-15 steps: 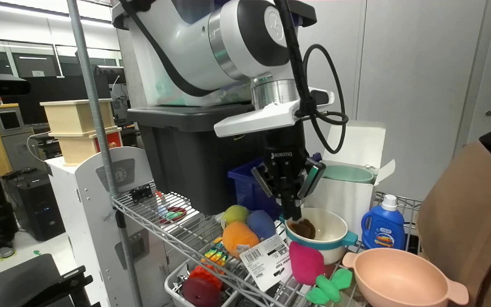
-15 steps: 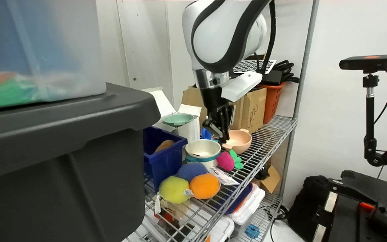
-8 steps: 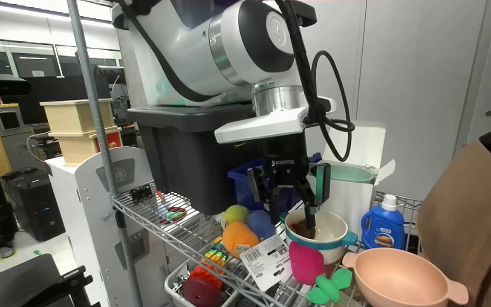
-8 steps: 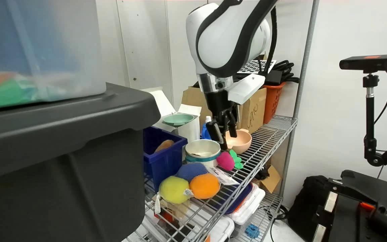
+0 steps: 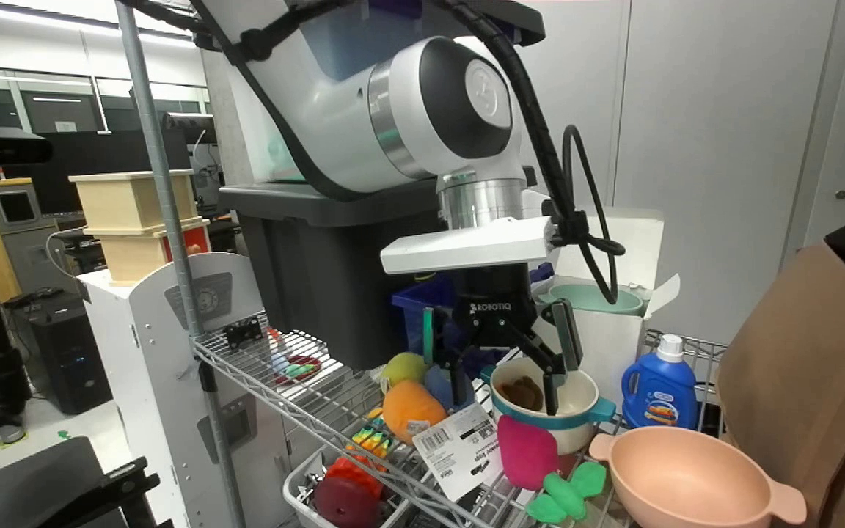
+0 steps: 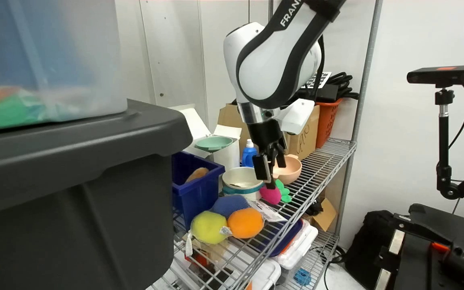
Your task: Put the purple toy inside the white box.
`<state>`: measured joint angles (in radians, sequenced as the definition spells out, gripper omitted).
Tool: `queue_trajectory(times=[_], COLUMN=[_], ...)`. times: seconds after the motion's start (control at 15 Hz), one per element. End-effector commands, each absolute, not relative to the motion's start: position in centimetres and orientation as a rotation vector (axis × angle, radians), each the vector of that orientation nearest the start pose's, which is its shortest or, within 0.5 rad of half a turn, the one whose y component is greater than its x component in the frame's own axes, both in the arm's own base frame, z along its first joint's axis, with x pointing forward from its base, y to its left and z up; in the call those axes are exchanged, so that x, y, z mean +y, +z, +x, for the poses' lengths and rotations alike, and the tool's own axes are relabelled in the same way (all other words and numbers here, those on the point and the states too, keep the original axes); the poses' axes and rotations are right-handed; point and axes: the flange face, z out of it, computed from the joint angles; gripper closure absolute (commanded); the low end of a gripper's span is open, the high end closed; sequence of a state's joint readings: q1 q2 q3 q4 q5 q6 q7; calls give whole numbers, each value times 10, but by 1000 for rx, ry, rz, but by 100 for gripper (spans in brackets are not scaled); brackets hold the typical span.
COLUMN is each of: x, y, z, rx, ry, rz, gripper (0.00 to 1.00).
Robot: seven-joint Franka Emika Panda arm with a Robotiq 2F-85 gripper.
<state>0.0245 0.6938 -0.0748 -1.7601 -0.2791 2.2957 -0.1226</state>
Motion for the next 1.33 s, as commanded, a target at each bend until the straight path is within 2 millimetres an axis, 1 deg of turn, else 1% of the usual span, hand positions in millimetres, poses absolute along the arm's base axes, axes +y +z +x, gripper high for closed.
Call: queue_trajectory(times=[0.0,0.4,0.6,0.87,1.27], x=[-44,-59,-62,-62,-60], y=[157,142,129,115,103], z=[655,670,671,669,668], rx=[-618,-723,-745,-742,-727], ry=[322,333,347,375,395], rz=[-3302,-3276,-3263,-3244,-3237], gripper=[0,0,0,0,0])
